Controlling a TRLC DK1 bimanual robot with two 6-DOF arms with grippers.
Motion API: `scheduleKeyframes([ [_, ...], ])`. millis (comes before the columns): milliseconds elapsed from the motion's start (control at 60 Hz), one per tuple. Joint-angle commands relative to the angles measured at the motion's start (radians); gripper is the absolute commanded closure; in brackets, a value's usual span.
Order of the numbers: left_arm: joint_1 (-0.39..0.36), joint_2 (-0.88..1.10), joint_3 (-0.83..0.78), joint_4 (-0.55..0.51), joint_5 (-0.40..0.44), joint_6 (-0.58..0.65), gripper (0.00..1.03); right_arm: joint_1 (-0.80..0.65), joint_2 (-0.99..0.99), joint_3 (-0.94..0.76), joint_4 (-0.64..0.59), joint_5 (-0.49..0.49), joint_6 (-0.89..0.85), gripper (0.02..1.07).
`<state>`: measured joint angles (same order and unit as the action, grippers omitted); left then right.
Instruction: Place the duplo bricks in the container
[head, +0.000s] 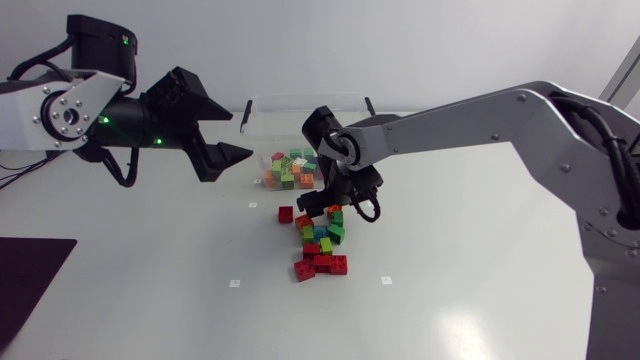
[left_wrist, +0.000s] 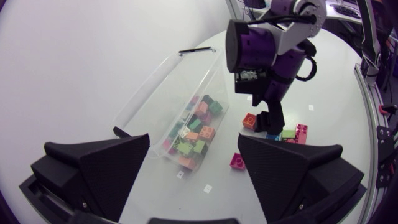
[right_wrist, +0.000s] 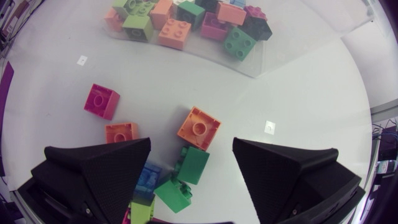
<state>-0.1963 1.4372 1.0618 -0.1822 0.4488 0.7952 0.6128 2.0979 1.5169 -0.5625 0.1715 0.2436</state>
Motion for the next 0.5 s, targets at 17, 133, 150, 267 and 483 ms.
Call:
scheduleKeyframes([
  [17, 0.012, -0.027, -0.06, -0.005, 0.021, 0.061, 0.05, -0.004, 0.05, 0.058, -0.022, 0.02, 0.049, 0.16],
  [133, 0.012, -0.034, -0.106, -0.002, 0.021, 0.108, 0.05, -0.01, 0.096, 0.114, -0.06, 0.019, 0.068, 0.17],
  [150, 0.012, -0.035, -0.109, -0.002, 0.022, 0.113, 0.05, -0.01, 0.099, 0.118, -0.065, 0.019, 0.071, 0.19],
  [267, 0.012, -0.031, -0.14, -0.002, 0.022, 0.154, 0.05, -0.025, 0.128, 0.14, -0.077, 0.014, 0.085, 0.25],
  [483, 0.011, -0.021, -0.174, 0.0, 0.022, 0.19, 0.05, -0.044, 0.151, 0.152, -0.08, -0.009, 0.102, 0.35],
])
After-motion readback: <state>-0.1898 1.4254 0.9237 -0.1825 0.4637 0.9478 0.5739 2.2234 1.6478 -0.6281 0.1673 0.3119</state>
